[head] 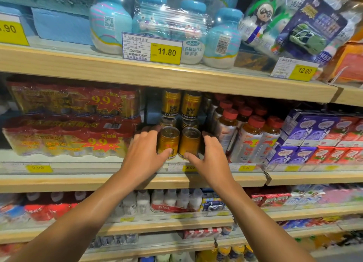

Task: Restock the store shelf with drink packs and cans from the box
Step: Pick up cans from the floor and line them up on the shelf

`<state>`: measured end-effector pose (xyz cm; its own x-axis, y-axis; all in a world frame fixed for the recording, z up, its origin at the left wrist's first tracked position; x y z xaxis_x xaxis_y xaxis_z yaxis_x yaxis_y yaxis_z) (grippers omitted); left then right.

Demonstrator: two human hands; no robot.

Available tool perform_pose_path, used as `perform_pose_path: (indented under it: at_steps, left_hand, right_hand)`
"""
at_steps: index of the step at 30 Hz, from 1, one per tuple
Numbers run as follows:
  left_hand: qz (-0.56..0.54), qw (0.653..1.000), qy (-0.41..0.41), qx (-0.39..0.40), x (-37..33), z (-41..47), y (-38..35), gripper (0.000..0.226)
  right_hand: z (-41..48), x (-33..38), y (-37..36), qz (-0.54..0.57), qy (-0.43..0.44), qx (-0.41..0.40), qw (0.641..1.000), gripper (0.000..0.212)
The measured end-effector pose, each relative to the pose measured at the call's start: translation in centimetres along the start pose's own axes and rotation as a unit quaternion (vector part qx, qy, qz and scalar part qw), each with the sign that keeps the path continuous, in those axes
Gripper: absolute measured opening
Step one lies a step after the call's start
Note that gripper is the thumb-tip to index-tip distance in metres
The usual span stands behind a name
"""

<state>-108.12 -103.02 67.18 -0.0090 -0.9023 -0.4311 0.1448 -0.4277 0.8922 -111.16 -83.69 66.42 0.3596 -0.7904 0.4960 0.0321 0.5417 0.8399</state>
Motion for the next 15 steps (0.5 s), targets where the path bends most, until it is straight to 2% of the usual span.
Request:
perform_pose_path:
  at_steps: [3,5,9,15]
  left_hand:
    - [-0.027,0.992,-0.095,-0.071,-2.4,-1.9,0.9,0.058]
    - [-0.030,0.986,-0.145,-0.081,-4.4,-3.0,0.9,0.065]
    - [0.001,0.976,-0.202,-0.080,-9.2,-4.6,0.1,0.073]
    - [-0.028,0.961,-0.273,-0.036,-17.1,-5.8,-3.3,0.071]
  right_hand:
    - [-1.7,0.8,1.5,0.015,0.053,-0.038,0.998,0.065]
    - [-3.0,0.8,2.5,0.028,0.069,-0.052,0.996,0.071]
    - [-5.6,-0.8,4.8,0.033,0.082,-0.072,0.993,0.070]
    - [-10.5,-6.5,9.6,0.033,0.060,-0.108,0.992,0.068]
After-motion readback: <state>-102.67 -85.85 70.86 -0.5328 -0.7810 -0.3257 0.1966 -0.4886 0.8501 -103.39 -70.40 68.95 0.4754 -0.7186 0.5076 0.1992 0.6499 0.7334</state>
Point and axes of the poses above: each hand's wrist, its own z-axis towards the middle knuckle, its own y-axis out of the back of the hand, x = y × z, the point moved 10 cm from there along z, towards the middle knuckle, and after that the axes turned 12 degrees about x, right-handed, at the moved point
